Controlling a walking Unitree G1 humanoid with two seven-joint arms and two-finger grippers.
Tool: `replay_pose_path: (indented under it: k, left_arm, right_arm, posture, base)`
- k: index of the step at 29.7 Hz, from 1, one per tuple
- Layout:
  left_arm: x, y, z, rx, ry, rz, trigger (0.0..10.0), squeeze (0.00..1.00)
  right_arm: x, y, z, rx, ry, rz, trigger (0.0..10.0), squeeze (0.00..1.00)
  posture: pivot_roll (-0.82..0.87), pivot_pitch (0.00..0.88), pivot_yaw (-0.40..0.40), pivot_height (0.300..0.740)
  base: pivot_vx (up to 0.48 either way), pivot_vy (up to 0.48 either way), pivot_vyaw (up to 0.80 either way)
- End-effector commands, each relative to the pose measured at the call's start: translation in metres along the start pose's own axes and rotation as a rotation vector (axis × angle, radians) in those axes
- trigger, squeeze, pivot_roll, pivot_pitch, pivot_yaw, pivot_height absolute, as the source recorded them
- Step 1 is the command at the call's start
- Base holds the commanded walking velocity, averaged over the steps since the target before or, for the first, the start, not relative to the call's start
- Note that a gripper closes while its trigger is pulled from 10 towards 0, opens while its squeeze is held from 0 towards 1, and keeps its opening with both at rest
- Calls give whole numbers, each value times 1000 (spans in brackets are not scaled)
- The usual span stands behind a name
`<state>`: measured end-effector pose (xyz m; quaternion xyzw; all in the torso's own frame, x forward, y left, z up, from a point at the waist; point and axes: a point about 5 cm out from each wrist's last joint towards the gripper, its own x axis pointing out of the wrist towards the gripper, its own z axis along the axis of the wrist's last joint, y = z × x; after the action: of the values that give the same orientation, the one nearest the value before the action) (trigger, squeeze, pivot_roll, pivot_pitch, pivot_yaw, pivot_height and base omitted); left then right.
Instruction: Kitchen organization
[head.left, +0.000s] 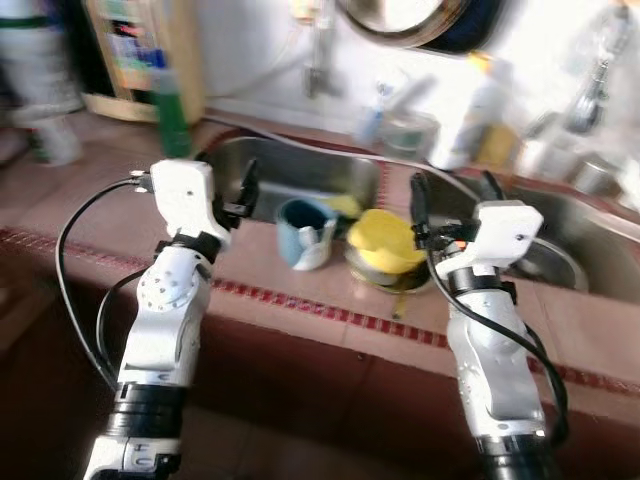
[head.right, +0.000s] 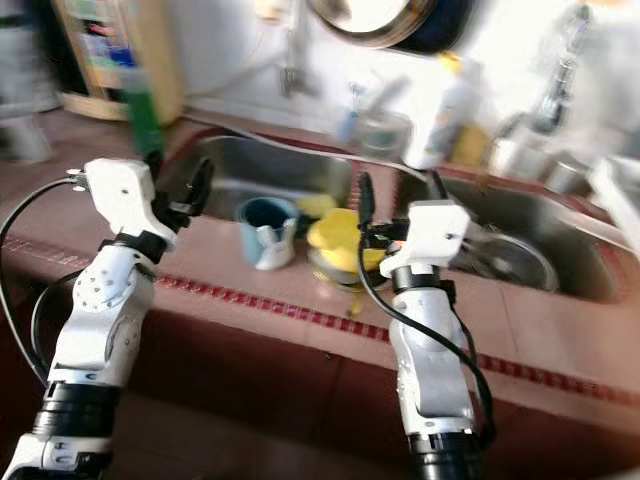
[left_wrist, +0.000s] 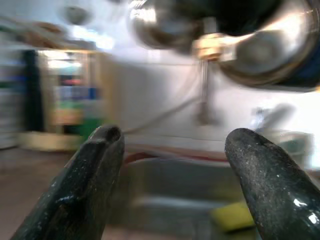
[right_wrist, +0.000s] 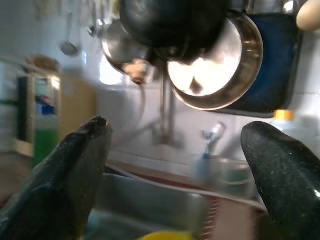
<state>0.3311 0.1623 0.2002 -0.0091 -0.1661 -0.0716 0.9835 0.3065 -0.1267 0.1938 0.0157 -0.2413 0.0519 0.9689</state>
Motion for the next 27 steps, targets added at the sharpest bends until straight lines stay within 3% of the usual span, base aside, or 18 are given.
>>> replay_pose_path:
  k: [1,12,17,27]
  left_arm:
    - [8,-11,9,-2,-32,-46,10000,0]
    - [9,-10,10,17,-28,-55,10000,0]
    - [7,-13,12,68,-41,-105,10000,0]
    - [5,-18,12,70,-48,-162,10000,0]
  right_arm:
    - [1,-8,3,-12,-10,-26,10000,0]
    - [1,-8,3,-12,-8,-24,10000,0]
    - [0,-8,1,-11,-3,-25,10000,0]
    - [0,-9,0,-13,4,-28,10000,0]
  posture:
    - [-176,0,-18,732]
    - [-173,0,-18,732]
    - [-169,0,-18,732]
    - [-173,0,-17,732]
  base:
    - [0,0,0]
    - [0,0,0]
    - [0,0,0]
    - [0,0,0]
